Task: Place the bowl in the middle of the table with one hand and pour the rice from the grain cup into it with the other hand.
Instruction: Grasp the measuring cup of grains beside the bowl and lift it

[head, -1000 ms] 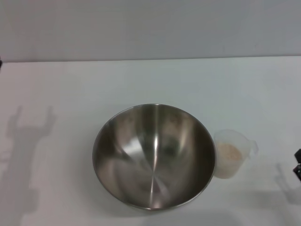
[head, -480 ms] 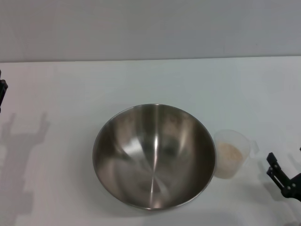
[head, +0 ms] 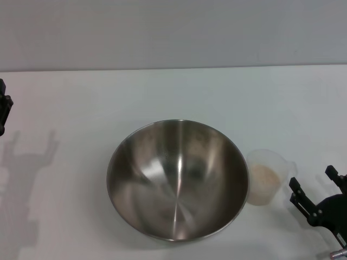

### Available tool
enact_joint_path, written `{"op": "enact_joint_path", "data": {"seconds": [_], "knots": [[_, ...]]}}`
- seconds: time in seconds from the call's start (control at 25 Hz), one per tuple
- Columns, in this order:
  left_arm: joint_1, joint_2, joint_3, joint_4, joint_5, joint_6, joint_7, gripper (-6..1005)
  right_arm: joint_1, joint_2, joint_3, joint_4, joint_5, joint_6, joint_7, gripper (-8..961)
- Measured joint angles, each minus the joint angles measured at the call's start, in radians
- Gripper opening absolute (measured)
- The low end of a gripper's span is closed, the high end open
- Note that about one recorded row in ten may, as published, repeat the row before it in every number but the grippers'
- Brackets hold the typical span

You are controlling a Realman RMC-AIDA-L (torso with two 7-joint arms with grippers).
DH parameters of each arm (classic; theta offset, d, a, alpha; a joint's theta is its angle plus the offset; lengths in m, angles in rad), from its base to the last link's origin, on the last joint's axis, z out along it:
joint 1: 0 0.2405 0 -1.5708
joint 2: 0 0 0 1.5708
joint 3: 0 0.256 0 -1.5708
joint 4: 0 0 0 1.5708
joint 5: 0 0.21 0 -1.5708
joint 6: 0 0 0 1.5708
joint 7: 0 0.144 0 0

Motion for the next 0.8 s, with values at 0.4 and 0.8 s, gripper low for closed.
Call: {"op": "enact_joint_path", "data": {"seconds": [0.4,0.8], "knots": [[0.005,0.0,0.008,0.004,0.0,-0.002,-0.001,846,0.02,-0.001,0.009,-0.005,0.008,0.017,0.0,836],[0.009,0.0,0.015,0.014,0.0,-0.002,-0.001,847,0.044,-0.001,0.013,-0.008,0.011,0.043,0.0,835]]}}
